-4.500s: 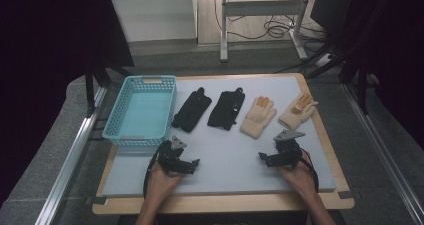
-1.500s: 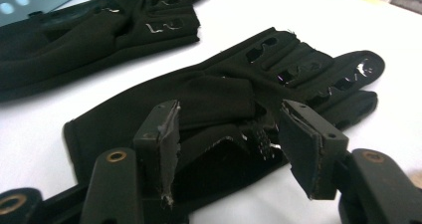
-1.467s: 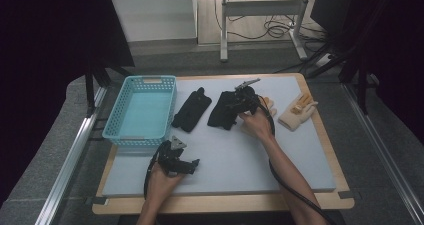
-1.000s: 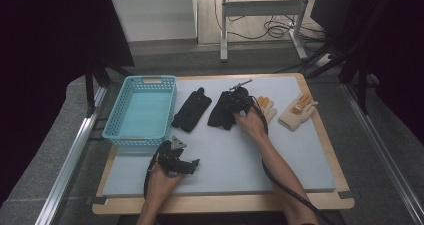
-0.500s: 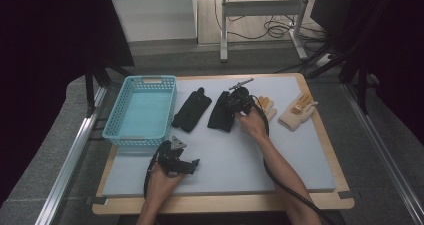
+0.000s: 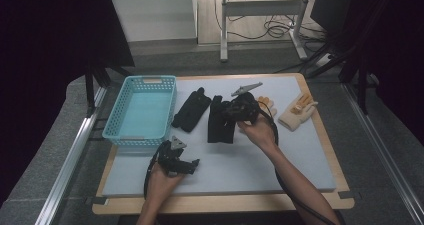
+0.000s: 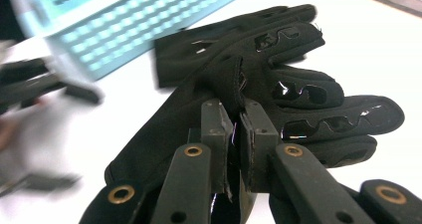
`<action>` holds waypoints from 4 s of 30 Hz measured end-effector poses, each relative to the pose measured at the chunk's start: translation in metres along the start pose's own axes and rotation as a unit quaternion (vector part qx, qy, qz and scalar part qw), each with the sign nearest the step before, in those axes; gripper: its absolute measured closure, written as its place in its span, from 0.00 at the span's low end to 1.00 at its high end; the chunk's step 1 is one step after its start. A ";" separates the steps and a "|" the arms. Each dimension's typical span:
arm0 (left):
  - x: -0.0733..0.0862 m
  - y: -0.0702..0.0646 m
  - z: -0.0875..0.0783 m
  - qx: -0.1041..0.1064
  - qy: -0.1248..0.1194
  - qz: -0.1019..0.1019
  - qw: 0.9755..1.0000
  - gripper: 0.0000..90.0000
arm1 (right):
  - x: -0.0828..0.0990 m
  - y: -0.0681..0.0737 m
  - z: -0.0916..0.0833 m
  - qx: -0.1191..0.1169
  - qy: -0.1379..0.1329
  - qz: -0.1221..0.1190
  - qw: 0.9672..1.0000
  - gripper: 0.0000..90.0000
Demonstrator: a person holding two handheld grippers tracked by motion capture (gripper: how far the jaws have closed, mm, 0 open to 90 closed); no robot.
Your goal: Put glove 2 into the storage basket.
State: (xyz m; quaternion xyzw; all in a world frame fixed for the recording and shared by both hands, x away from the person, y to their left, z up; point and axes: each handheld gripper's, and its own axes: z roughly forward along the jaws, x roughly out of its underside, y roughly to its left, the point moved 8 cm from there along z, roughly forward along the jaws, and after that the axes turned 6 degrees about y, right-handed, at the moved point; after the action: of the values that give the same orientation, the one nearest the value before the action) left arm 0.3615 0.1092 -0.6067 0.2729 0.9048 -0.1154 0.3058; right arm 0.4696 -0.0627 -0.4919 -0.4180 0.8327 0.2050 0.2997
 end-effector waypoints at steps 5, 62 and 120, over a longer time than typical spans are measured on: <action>0.000 0.000 0.000 0.000 -0.002 -0.002 1.000 0.04 | 0.039 0.037 -0.009 -0.006 0.012 -0.021 1.000 0.89; 0.000 0.000 0.000 0.000 0.002 0.002 1.000 0.04 | -0.008 -0.002 0.077 0.027 0.019 -0.024 0.999 0.81; 0.000 0.000 0.000 0.001 0.002 0.000 1.000 0.04 | -0.010 -0.009 0.114 0.038 0.024 0.021 0.999 0.58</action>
State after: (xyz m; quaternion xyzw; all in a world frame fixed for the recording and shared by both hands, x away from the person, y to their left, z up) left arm 0.3612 0.1096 -0.6067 0.2737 0.9051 -0.1155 0.3042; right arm 0.5194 0.0055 -0.5697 -0.3934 0.8554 0.1692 0.2913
